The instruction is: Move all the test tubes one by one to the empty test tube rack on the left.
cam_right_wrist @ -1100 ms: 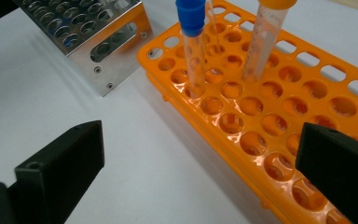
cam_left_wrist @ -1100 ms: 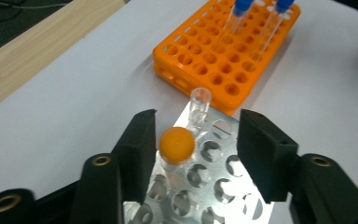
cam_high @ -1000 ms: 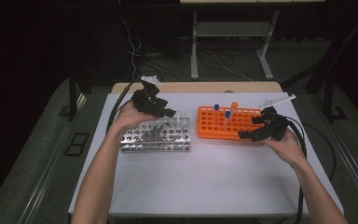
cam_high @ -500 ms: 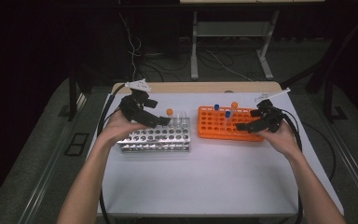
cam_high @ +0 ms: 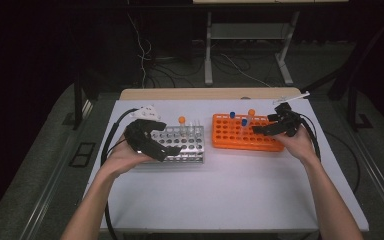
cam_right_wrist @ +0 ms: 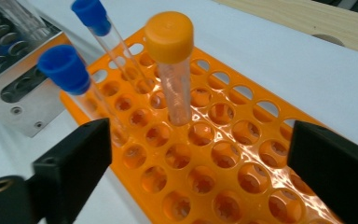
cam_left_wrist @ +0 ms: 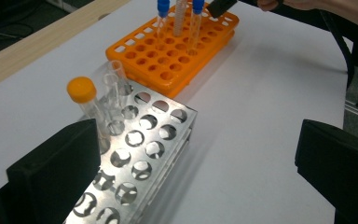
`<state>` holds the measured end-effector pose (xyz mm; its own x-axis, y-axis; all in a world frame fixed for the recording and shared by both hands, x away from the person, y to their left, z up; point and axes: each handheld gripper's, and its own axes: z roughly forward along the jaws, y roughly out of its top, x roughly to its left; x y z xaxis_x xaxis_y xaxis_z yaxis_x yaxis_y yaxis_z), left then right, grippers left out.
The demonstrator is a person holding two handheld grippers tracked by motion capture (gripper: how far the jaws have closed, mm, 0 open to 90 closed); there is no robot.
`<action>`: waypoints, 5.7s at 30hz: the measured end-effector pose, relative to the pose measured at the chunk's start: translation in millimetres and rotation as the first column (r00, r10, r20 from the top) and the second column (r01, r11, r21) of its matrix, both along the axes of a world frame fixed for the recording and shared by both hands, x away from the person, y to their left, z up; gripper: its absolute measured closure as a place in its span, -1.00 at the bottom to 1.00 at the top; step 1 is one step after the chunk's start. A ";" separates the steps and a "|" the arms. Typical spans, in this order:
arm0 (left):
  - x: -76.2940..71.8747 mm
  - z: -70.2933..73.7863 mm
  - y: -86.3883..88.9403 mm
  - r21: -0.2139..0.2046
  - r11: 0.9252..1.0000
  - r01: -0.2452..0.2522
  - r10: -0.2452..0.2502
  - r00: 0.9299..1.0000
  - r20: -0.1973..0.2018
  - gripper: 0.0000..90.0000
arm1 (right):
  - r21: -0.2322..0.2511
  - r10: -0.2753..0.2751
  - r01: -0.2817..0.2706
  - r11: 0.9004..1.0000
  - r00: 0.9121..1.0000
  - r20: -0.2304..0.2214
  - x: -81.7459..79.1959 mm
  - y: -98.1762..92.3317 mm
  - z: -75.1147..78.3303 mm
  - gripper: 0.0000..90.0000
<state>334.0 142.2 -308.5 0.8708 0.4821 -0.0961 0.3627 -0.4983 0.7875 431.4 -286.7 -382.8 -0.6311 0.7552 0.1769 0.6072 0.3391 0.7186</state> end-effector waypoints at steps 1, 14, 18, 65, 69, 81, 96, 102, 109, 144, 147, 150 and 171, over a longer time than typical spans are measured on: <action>-1.7 -2.1 0.6 0.002 1.000 0.000 0.000 1.000 0.000 -1.00 | -0.007 -0.003 0.003 1.000 1.000 0.002 1.1 0.5 -1.4 -0.71; -13.5 -24.4 5.6 -0.013 1.000 -0.008 0.007 1.000 -0.018 -1.00 | 0.003 0.035 -0.035 0.999 0.999 0.012 11.0 14.9 -14.6 -0.17; -15.3 -26.8 5.0 -0.010 1.000 -0.001 0.001 1.000 -0.017 -1.00 | 0.013 0.032 -0.032 0.999 0.999 0.010 15.2 21.4 -19.3 -0.01; -10.2 -19.4 -7.7 0.000 1.000 0.030 -0.030 1.000 -0.003 -1.00 | -0.059 0.190 -0.185 0.981 0.976 0.107 -74.8 24.8 74.8 0.64; -10.6 -14.2 -10.6 0.007 0.999 0.040 -0.040 0.999 0.006 -1.00 | -0.072 0.243 -0.236 0.969 0.965 0.098 -85.2 38.5 75.7 0.64; -8.7 -2.2 -17.1 0.028 0.998 0.063 -0.064 0.998 0.022 -1.00 | -0.107 0.378 -0.372 0.922 0.925 0.041 -96.5 89.2 53.4 0.64; -7.6 10.9 -37.0 0.072 0.988 0.134 -0.136 0.990 0.023 -0.92 | -0.110 0.490 -0.485 0.868 0.871 0.032 -103.9 138.1 47.1 0.64; -7.6 15.5 -42.3 0.083 0.984 0.160 -0.162 0.987 0.021 -0.83 | -0.113 0.521 -0.515 0.850 0.853 0.038 -103.4 156.4 48.5 0.64; -5.5 20.0 -47.0 0.103 0.974 0.200 -0.201 0.980 -0.005 -0.65 | -0.120 0.552 -0.545 0.830 0.833 0.033 -102.9 174.2 51.0 0.64; 12.0 38.1 -22.2 0.137 0.978 0.155 -0.158 0.987 0.010 0.52 | -0.074 0.504 -0.499 0.864 0.858 0.096 -92.7 183.3 67.6 -0.19; 16.5 41.7 -18.2 0.147 0.979 0.143 -0.147 0.989 0.019 0.52 | -0.065 0.486 -0.482 0.874 0.868 0.100 -92.1 179.3 69.4 -0.47; 21.5 44.6 -14.4 0.149 0.980 0.129 -0.135 0.990 0.033 0.52 | -0.070 0.472 -0.467 0.881 0.878 0.084 -91.6 176.9 69.3 -0.76; 74.3 32.8 -1.9 0.146 0.989 0.027 -0.033 0.999 0.040 0.52 | -0.059 0.436 -0.432 0.900 0.897 0.076 -96.5 144.5 63.4 -0.99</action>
<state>408.3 140.4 -275.7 0.8867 0.4621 0.0103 0.3142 -0.6189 0.7199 335.0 -142.1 -319.3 -0.9091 0.4081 0.0836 0.3305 0.5843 0.7412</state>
